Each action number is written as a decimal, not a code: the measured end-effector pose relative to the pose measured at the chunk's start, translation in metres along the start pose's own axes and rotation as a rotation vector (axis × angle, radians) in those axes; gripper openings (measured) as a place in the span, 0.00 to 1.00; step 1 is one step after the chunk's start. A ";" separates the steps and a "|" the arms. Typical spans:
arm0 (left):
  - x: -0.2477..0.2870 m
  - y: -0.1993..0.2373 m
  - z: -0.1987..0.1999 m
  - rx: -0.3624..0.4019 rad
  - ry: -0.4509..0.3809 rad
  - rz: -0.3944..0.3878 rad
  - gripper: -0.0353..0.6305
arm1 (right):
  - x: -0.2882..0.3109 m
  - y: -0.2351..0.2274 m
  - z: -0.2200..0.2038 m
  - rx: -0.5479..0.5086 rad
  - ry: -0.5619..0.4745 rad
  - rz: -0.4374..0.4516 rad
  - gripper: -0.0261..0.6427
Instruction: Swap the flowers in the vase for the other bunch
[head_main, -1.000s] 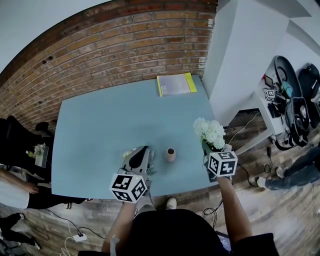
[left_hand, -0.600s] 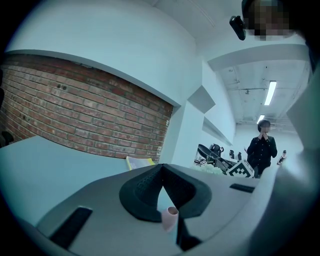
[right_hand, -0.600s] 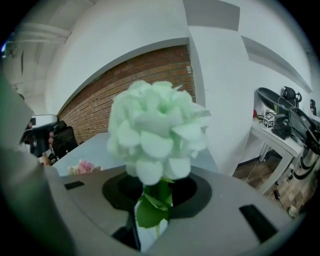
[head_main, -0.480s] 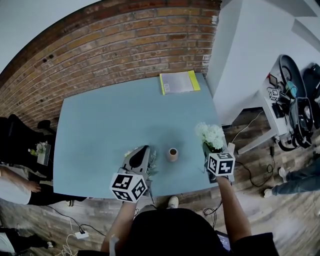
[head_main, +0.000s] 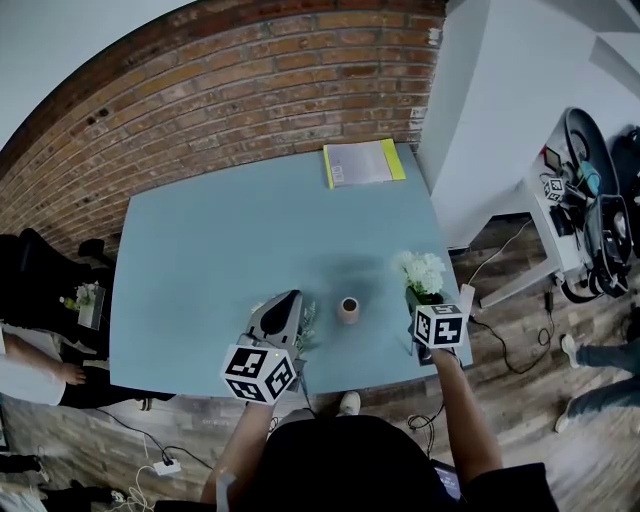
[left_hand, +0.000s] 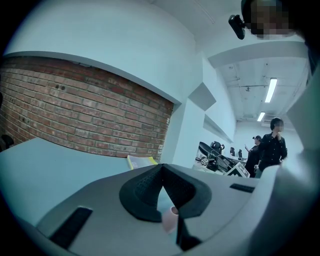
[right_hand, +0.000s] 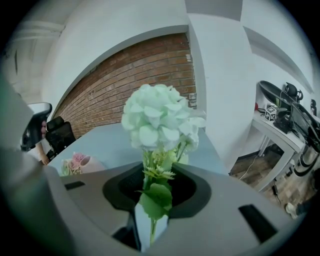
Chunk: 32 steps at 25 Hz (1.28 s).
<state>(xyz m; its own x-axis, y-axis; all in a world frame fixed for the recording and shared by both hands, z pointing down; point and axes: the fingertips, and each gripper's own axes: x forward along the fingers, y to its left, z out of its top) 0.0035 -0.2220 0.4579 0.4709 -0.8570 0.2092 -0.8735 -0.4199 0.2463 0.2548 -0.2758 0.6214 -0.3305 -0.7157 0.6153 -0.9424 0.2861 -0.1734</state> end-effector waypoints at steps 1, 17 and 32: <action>0.000 0.001 0.000 -0.001 0.001 0.002 0.06 | 0.002 -0.001 -0.002 0.003 0.005 0.000 0.22; -0.002 0.013 -0.004 -0.012 0.011 0.044 0.06 | 0.034 -0.008 -0.036 0.005 0.106 -0.012 0.22; -0.002 0.018 -0.007 -0.020 0.018 0.055 0.06 | 0.048 -0.005 -0.037 0.039 0.089 0.010 0.44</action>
<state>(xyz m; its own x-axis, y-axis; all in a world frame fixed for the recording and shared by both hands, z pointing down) -0.0123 -0.2252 0.4684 0.4246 -0.8729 0.2402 -0.8957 -0.3662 0.2525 0.2452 -0.2883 0.6803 -0.3359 -0.6525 0.6792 -0.9408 0.2672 -0.2085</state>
